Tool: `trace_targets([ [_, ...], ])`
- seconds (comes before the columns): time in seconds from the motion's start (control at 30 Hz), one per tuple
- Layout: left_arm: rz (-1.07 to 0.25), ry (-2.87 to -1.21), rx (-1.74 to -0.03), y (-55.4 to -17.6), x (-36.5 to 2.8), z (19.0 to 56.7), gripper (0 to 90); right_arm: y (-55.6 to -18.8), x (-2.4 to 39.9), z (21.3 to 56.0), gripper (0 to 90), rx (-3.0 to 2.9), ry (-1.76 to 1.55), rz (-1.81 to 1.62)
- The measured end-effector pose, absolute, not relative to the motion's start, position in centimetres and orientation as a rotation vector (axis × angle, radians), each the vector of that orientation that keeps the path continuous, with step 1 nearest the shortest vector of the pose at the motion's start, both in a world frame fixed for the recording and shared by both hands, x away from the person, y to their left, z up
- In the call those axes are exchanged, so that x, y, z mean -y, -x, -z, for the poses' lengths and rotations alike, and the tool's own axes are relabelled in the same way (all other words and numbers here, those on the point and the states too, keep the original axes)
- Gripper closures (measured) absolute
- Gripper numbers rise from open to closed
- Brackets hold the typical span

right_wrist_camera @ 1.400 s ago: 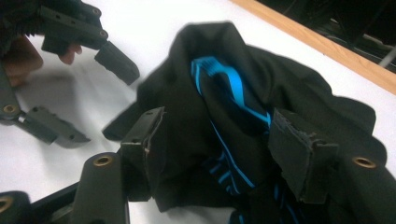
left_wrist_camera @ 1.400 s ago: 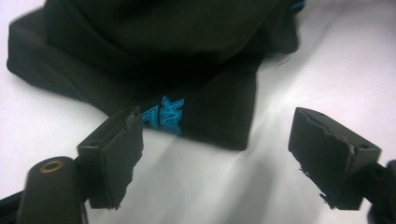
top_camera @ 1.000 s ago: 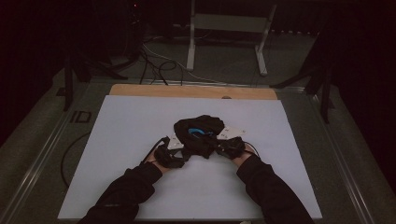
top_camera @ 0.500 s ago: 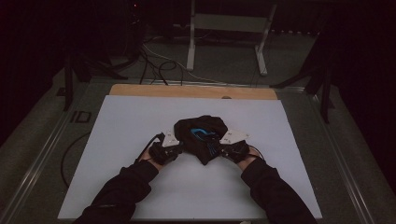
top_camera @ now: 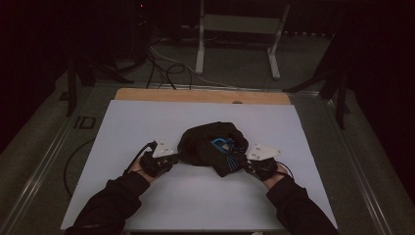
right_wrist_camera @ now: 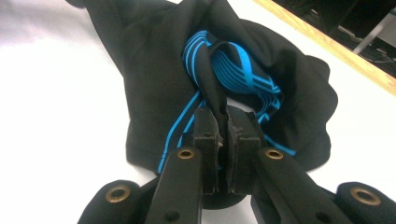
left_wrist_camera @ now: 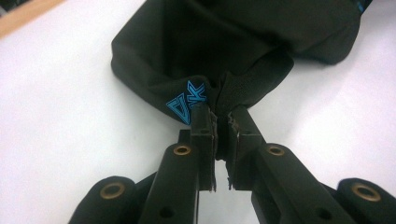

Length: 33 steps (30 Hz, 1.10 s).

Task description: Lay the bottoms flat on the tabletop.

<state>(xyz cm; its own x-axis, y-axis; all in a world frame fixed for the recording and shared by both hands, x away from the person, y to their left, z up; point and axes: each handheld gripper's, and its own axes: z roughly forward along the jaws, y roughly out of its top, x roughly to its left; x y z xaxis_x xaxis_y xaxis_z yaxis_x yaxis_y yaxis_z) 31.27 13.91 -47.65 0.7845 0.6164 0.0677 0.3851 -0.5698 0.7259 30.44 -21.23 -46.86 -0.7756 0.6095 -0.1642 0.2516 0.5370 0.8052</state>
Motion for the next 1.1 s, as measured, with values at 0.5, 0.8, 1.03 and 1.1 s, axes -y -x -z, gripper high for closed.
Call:
trace_targets([
  [0.5,-0.426,-2.279,-0.755,-28.3,-17.3,47.2,83.7,-27.1,24.5,46.9,84.8,-2.336,-0.762,-1.107],
  [0.8,-0.424,-2.302,-0.76,-26.8,-18.6,47.1,83.7,-25.7,27.5,47.3,84.9,-2.312,-0.834,-1.066],
  [1.03,-0.394,-2.331,-0.739,-25.5,-19.2,47.2,83.7,-24.9,29.2,48.1,84.9,-2.332,-0.873,-1.056],
  [1.1,-0.368,-2.324,-0.738,-25.2,-19.3,47.4,83.6,-24.7,29.4,48.3,84.9,-2.342,-0.88,-1.06],
])
